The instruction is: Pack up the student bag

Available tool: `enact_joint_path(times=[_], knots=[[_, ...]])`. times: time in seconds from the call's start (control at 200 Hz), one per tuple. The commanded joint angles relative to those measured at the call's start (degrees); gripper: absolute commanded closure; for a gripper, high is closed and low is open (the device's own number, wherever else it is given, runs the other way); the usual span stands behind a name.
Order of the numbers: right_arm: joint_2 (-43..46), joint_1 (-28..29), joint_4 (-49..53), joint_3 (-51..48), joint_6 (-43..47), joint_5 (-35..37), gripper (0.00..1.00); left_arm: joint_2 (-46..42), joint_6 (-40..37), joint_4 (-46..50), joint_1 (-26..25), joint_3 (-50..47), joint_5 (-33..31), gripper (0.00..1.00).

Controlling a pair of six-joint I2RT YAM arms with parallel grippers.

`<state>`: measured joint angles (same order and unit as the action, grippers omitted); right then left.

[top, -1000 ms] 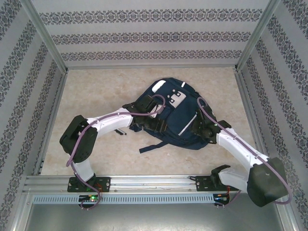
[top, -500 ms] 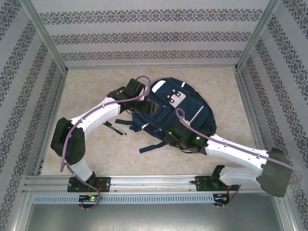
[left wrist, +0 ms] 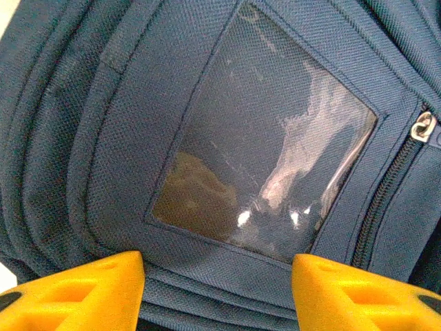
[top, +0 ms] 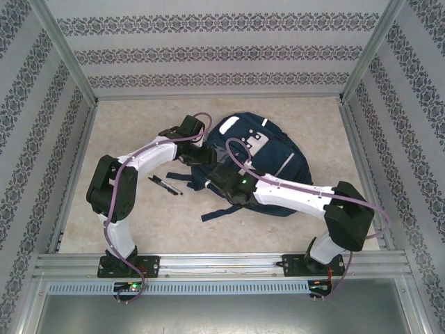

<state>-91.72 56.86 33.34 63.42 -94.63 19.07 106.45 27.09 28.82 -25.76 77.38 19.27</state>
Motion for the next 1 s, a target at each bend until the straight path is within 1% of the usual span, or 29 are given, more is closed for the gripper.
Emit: enact_joint_path(times=[0.0,0.09,0.16,0.24,0.35,0.565,0.635,0.754,0.884,0.929,0.999], knots=[[-4.0,-0.1,3.6,3.5,-6.5,0.0,0.56,0.7,1.7,-1.7,-0.3,-1.6,2.5,0.43],[-7.1,0.0,4.1,6.7,-8.1,-3.3,0.57,0.5,2.1,-2.0,-0.3,-2.1,3.5,0.43],[-9.1,0.0,5.3,8.8,-10.4,-4.4,0.57,0.3,2.3,-2.1,-0.3,-2.4,4.0,0.43],[-10.5,-0.2,6.5,10.1,-13.3,-3.9,0.58,-0.3,2.2,-1.9,-0.3,-2.6,4.3,0.43],[-12.2,-1.0,8.4,12.0,-14.5,-2.8,0.59,-1.3,1.8,-1.5,-0.2,-2.8,4.2,0.43],[-16.6,-1.5,11.4,13.8,-17.3,-4.6,0.60,-1.7,1.3,-1.1,-0.1,-3.2,3.7,0.44],[-17.5,-1.6,13.4,14.0,-18.4,-3.5,0.60,-1.5,1.2,-0.8,-0.1,-3.3,4.1,0.45],[-18.1,-1.7,18.1,14.4,-20.1,0.6,0.60,-1.6,0.8,-0.6,0.0,-3.7,4.1,0.45],[-17.7,-2.3,18.4,12.7,-20.9,1.4,0.72,-1.7,0.5,-0.4,0.4,-3.9,4.0,0.45],[-17.2,-2.2,18.4,12.3,-20.8,1.8,0.77,-1.7,0.3,-0.2,0.4,-4.0,4.0,0.45],[-16.0,-2.0,18.1,11.4,-20.9,2.2,0.82,-1.7,-0.1,0.2,0.7,-4.0,3.7,0.45]])
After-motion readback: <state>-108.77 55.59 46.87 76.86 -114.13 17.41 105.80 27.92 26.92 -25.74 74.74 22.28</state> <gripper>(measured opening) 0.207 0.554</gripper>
